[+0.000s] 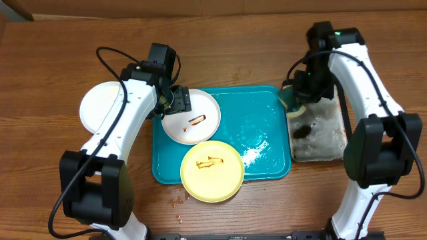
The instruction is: Clean dirty plates on tray and stack at the side
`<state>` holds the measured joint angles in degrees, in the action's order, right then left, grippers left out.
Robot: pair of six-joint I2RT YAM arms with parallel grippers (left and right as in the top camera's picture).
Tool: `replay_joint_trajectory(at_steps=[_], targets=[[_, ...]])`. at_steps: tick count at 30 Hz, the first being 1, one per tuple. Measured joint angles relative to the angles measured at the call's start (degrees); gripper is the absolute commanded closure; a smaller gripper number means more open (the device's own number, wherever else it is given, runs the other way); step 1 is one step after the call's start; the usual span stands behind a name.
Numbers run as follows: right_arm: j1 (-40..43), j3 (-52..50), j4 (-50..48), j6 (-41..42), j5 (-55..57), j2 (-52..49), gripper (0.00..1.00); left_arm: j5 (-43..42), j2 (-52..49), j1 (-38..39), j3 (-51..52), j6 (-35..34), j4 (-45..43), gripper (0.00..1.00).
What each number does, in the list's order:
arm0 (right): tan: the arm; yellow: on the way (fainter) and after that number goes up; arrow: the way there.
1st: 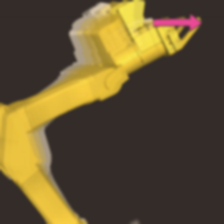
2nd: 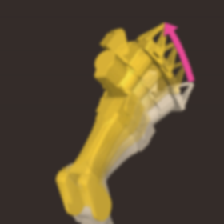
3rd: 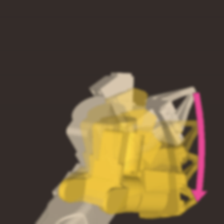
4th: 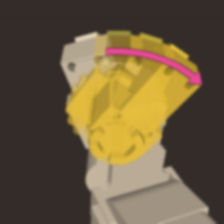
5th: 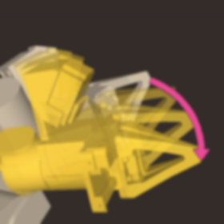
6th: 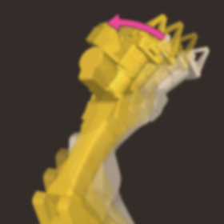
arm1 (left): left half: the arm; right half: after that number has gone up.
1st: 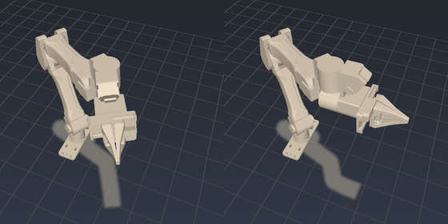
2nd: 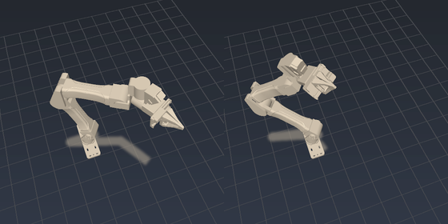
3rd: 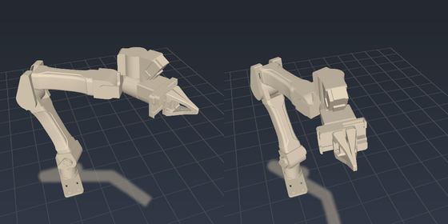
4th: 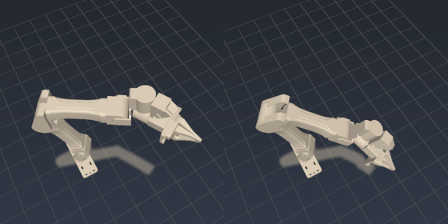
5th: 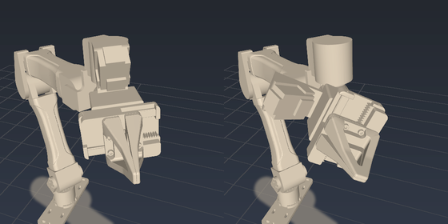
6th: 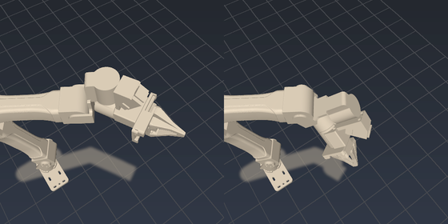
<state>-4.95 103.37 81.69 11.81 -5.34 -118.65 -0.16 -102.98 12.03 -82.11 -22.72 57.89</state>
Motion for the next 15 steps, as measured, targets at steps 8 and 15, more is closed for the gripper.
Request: replay_joint_trajectory(at_steps=[8,15], targets=[[4.2,-3.4,-0.1,1.4,0.0,-1.9,0.96,0.0,0.0,1.5,0.0,0.0,0.0,0.16],[7.9,-7.0,-1.2,3.0,1.1,-2.0,0.59,0.0,0.0,4.3,0.0,0.0,-0.1,0.16]])
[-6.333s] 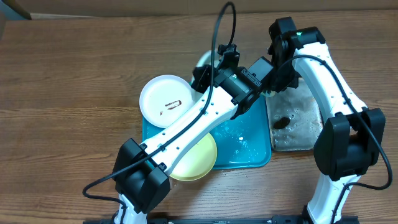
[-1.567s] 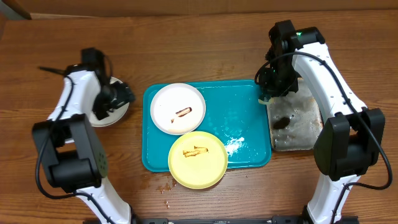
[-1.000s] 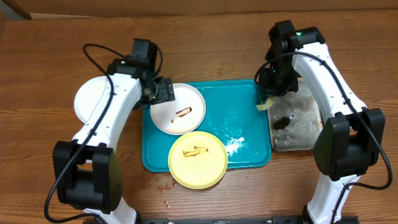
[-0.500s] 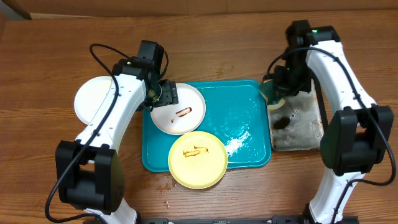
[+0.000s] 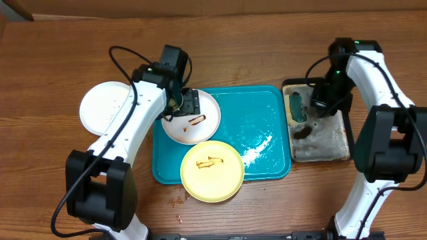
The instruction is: Clean dirty plates on tray and stack at the side
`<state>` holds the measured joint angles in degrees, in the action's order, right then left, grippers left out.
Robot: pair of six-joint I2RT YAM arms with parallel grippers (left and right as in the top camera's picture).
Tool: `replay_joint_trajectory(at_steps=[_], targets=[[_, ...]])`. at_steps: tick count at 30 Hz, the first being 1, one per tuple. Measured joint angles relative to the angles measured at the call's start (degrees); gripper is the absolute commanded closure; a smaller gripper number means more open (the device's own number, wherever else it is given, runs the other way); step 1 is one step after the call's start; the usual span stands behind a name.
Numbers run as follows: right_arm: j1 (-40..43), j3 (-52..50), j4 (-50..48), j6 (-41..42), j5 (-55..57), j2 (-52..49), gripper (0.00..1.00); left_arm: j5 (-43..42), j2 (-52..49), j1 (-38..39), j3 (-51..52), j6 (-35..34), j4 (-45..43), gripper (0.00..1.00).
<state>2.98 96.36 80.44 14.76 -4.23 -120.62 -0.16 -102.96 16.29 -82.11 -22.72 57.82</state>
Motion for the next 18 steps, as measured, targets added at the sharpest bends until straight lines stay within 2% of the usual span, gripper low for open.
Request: replay_joint_trajectory(at_steps=[1,3,4,5,6,7,8,10,18], targets=[[0.2,0.0,-0.3,-0.3,-0.2,0.0,0.46,0.0,0.0,0.3,0.0,0.0,-0.1,0.16],[0.2,0.0,-1.4,-1.5,-1.7,0.0,0.34,0.0,0.0,1.0,0.0,0.0,-0.4,0.15],[0.0,0.0,-1.7,-2.4,-2.1,0.0,0.33,0.0,0.0,1.2,0.0,0.0,-0.4,0.15],[-0.3,0.0,-1.9,-3.2,-2.7,0.0,0.36,0.0,0.0,1.4,0.0,0.0,-0.5,0.15],[-0.8,0.0,-2.1,-3.8,-3.4,0.0,0.50,0.0,0.0,1.7,0.0,0.0,-0.5,0.15],[-1.3,0.0,-2.4,-4.3,-4.0,0.0,0.60,0.0,0.0,1.8,0.0,0.0,-0.5,0.15],[-2.1,0.0,-2.8,-5.4,-4.8,0.0,0.62,0.0,0.0,2.1,0.0,0.0,-0.5,0.16],[-3.7,0.0,-3.6,-7.0,-6.6,0.0,0.48,0.0,0.0,2.3,0.0,0.0,-0.6,0.16],[-8.8,0.0,-6.3,-9.4,-9.9,0.0,0.45,0.0,0.0,2.4,0.0,0.0,-0.5,0.15]])
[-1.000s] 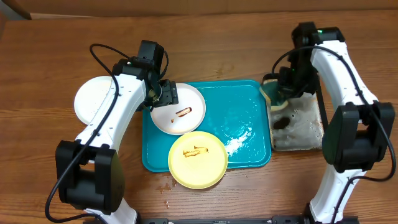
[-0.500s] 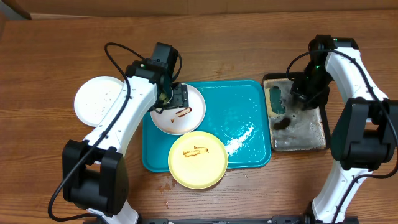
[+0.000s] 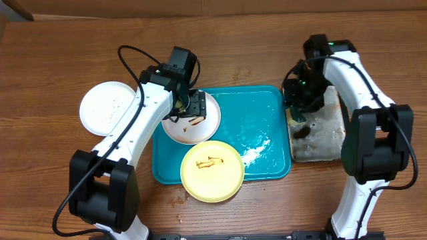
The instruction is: Clean dirty plates on tray and stack at the side
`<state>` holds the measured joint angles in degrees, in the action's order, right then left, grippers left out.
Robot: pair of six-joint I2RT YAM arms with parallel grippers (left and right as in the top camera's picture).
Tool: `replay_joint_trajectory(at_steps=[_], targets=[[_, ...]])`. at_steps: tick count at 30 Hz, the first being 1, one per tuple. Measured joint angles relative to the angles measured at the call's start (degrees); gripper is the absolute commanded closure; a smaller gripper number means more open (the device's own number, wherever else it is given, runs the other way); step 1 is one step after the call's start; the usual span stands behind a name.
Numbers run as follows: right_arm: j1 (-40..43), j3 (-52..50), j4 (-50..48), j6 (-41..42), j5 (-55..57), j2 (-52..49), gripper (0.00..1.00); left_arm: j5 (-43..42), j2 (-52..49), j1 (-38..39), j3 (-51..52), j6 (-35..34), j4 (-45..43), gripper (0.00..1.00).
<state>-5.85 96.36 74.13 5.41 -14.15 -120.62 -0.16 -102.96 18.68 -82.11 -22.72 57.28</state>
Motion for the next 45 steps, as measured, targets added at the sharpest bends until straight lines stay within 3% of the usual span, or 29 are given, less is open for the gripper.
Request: replay_joint_trajectory(at_steps=[17,20,38,41,45], targets=[[2.0,0.0,-2.4,-0.5,-1.5,0.0,0.48,0.0,0.0,0.0,0.0,0.0,0.9,0.15],[2.0,0.0,-2.6,-0.5,-1.6,0.0,0.43,0.0,0.0,0.0,0.0,0.0,1.1,0.15],[3.9,-4.4,-6.3,-0.7,-2.2,0.0,0.43,0.0,0.0,0.0,0.0,0.0,1.7,0.15],[4.0,-4.6,-6.6,-0.7,-2.2,0.0,0.44,0.0,0.0,0.0,0.0,0.0,1.9,0.15],[4.0,-4.8,-7.4,-0.8,-2.2,0.0,0.53,0.0,0.0,0.0,0.0,0.0,1.9,0.15]])
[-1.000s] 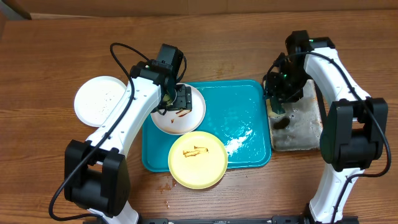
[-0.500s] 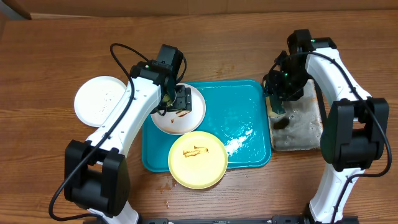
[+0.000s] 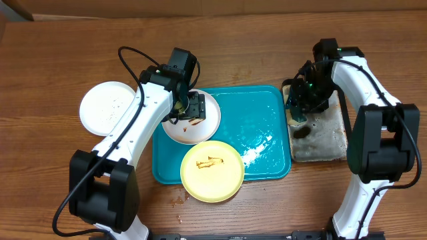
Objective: Clean dirty plates on tray and stack at the side
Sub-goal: 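Rub the sponge in the soapy basin with the right gripper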
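A white plate point(image 3: 200, 125) with a brown smear lies at the back left of the teal tray point(image 3: 257, 123). My left gripper point(image 3: 191, 105) is low over that plate's upper left part, and its jaws are not clear enough to read. A yellow plate point(image 3: 212, 175) with a brown smear overhangs the tray's front edge. A clean white plate point(image 3: 105, 108) lies on the table left of the tray. My right gripper point(image 3: 300, 105) is down at the green sponge point(image 3: 293, 112) on the left edge of the grey mat point(image 3: 323, 137). Its fingers hide the contact.
The grey mat is wet and carries a dark blob point(image 3: 300, 131). Foam or water streaks cross the tray's middle point(image 3: 257, 150). Brown crumbs point(image 3: 179, 197) lie on the wood in front of the tray. Both arms reach in from the near edge.
My left gripper has hardly shifted over the white dirty plate. My right wrist has moved slightly right and down, still over the sponge at the mat's left edge.
First my left gripper was at the white dirty plate's left rim and my right gripper was at the sponge. Then the right gripper stood farther right with the sponge lying on the mat. Later it was back over the sponge, and the left gripper was farther onto the plate.
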`<state>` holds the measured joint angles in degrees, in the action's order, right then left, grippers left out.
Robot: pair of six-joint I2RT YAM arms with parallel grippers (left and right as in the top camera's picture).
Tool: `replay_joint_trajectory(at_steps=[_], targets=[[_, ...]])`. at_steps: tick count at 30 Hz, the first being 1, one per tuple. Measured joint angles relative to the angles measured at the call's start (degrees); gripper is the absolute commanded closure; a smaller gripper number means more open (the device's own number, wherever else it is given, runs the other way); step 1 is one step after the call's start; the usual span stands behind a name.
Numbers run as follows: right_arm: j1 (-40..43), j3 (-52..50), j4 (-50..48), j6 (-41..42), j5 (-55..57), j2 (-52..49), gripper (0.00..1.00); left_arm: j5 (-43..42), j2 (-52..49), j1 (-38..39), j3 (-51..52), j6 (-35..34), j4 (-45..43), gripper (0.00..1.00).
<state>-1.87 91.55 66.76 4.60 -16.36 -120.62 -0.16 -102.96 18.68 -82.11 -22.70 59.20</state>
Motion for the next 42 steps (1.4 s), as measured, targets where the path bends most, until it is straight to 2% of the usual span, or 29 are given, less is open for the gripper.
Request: replay_joint_trajectory(at_steps=[2,6,7,8,10,11,12,13,14,15,17,21,23,24,26,27,28,29,30,31,42], targets=[[0.0,-0.6,-1.1,0.2,0.0,0.0,0.52,0.0,0.0,0.0,0.0,0.0,0.2,0.15],[0.1,-2.9,-3.9,0.7,0.3,0.0,0.41,0.0,0.0,0.0,0.0,0.0,0.5,0.15],[0.3,-3.5,-4.5,0.9,0.5,0.0,0.43,0.0,0.0,0.0,0.0,0.0,0.6,0.15],[0.5,-4.2,-5.1,1.0,0.4,0.0,0.51,0.0,0.0,0.0,0.0,0.0,0.6,0.15],[0.6,-5.5,-6.1,1.4,0.2,0.0,0.79,0.0,0.0,0.0,0.0,0.0,0.6,0.16],[0.6,-6.0,-6.3,1.5,-0.1,0.0,0.88,0.0,0.0,0.0,0.0,0.0,0.6,0.16],[0.5,-6.5,-6.3,1.3,-0.3,0.0,0.93,0.0,0.0,0.0,0.0,0.0,0.6,0.16],[0.5,-6.7,-6.3,1.6,-0.5,0.0,0.93,0.0,0.0,0.0,0.0,0.0,0.6,0.16],[0.4,-6.7,-6.3,1.7,-0.7,0.0,0.89,0.0,0.0,0.0,0.0,0.0,0.6,0.16],[0.4,-6.7,-6.3,1.6,-0.8,0.0,0.73,0.0,0.0,0.0,0.0,0.0,0.6,0.16],[0.4,-6.7,-6.3,1.6,-0.9,0.0,0.61,0.0,0.0,0.0,0.0,0.0,0.6,0.16],[0.5,-6.7,-6.0,1.8,-0.4,0.0,0.19,0.0,0.0,0.0,0.0,0.2,0.6,0.15],[0.9,-6.5,-5.8,1.7,0.1,0.4,0.17,0.0,0.0,0.0,0.0,0.2,0.6,0.15],[1.0,-6.4,-5.8,1.6,0.3,0.5,0.21,0.0,0.0,0.0,0.0,0.2,0.6,0.16],[1.0,-6.3,-5.4,1.6,0.4,0.5,0.40,0.0,0.0,0.0,0.0,0.2,0.6,0.15],[0.9,-6.3,-4.9,1.6,0.4,0.4,0.45,0.0,0.0,0.0,0.0,0.3,0.6,0.16],[0.7,-6.1,-4.1,1.9,0.7,0.4,0.54,0.0,0.0,0.0,0.0,0.4,0.6,0.15],[0.6,-5.9,-3.1,1.9,0.7,0.3,0.65,0.0,0.0,0.0,0.0,0.4,0.6,0.16],[0.5,-5.5,-2.1,1.9,0.9,0.2,0.83,0.0,0.0,0.0,0.0,0.4,0.5,0.16],[0.3,-4.9,-1.3,1.5,1.0,0.2,0.96,0.0,0.0,0.0,0.0,0.4,0.5,0.16],[0.3,-2.2,1.5,2.7,5.4,0.2,0.96,0.0,0.0,0.0,0.0,0.4,0.3,0.16]])
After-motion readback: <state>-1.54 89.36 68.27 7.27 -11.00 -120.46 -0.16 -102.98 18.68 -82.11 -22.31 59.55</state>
